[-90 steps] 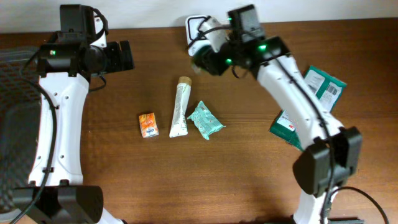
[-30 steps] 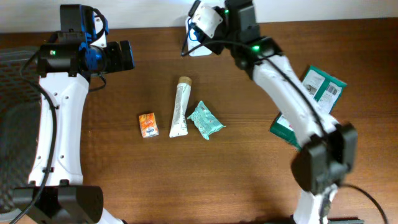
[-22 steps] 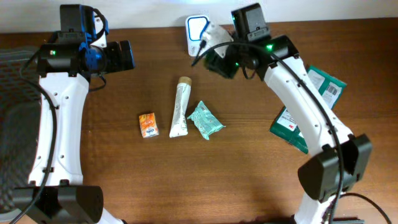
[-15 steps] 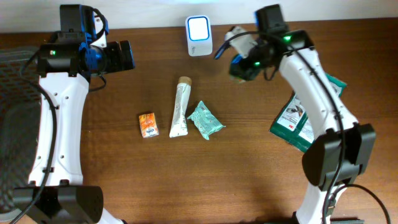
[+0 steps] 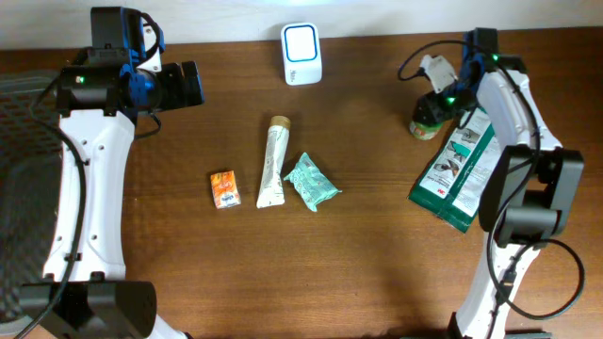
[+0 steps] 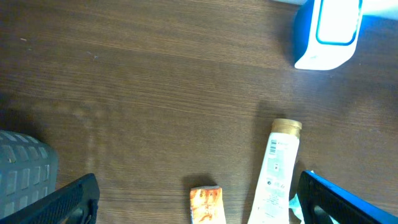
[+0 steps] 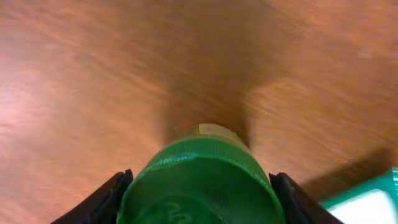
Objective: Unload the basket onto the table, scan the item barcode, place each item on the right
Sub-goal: 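Carry the jar right and set it beside the green packet, then reach the right gripper to the mint-green pouch and grasp it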
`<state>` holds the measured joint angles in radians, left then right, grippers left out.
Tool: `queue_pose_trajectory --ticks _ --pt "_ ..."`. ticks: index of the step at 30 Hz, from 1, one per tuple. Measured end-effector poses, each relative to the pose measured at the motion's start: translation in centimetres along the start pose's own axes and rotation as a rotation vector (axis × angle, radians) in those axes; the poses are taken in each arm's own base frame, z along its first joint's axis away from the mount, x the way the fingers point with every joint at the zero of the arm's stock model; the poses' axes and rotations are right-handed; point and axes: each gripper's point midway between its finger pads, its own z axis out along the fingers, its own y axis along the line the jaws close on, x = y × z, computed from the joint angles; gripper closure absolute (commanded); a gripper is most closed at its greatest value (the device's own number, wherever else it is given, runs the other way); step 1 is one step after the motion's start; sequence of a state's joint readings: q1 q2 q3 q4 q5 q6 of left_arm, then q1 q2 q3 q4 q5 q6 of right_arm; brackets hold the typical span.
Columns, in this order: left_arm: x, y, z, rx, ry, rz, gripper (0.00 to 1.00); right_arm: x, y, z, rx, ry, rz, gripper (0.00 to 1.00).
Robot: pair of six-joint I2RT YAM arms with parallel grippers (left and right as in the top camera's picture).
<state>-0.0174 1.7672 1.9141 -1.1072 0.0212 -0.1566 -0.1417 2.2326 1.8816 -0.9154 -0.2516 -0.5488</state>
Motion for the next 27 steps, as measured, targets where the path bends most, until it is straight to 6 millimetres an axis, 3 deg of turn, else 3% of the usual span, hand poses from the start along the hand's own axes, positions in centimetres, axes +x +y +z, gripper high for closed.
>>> queue_pose_trajectory --ticks 3,4,5,13,17,20,23,25,27 --pt "0.0 0.0 0.0 0.0 0.0 0.0 0.01 0.3 -1.4 -0.3 0.024 -0.01 0.02 0.43" --pt "0.0 0.0 0.0 0.0 0.0 0.0 0.01 0.4 -1.7 -0.3 0.028 -0.012 0.027 0.26" --pt "0.0 0.0 0.0 0.0 0.0 0.0 0.01 0.5 -2.0 -0.4 0.032 -0.01 0.029 0.02" --pt "0.0 0.0 0.0 0.0 0.0 0.0 0.01 0.7 -2.3 -0.4 0.043 -0.005 0.035 0.02" --pt "0.0 0.0 0.0 0.0 0.0 0.0 0.01 -0.1 -2.5 -1.5 0.052 -0.019 0.047 0.02" --pt "0.0 0.0 0.0 0.0 0.0 0.0 0.01 -2.4 -2.7 -4.9 0.082 -0.079 0.121 0.02" --pt "0.0 0.0 0.0 0.0 0.0 0.0 0.01 -5.6 -1.5 -10.6 0.093 -0.189 0.261 0.02" --pt "0.0 0.0 0.0 0.0 0.0 0.0 0.01 -7.0 0.7 -13.6 0.042 -0.24 0.322 0.02" --pt "0.0 0.0 0.0 0.0 0.0 0.0 0.01 -8.3 4.6 -16.7 -0.058 -0.283 0.347 0.02"
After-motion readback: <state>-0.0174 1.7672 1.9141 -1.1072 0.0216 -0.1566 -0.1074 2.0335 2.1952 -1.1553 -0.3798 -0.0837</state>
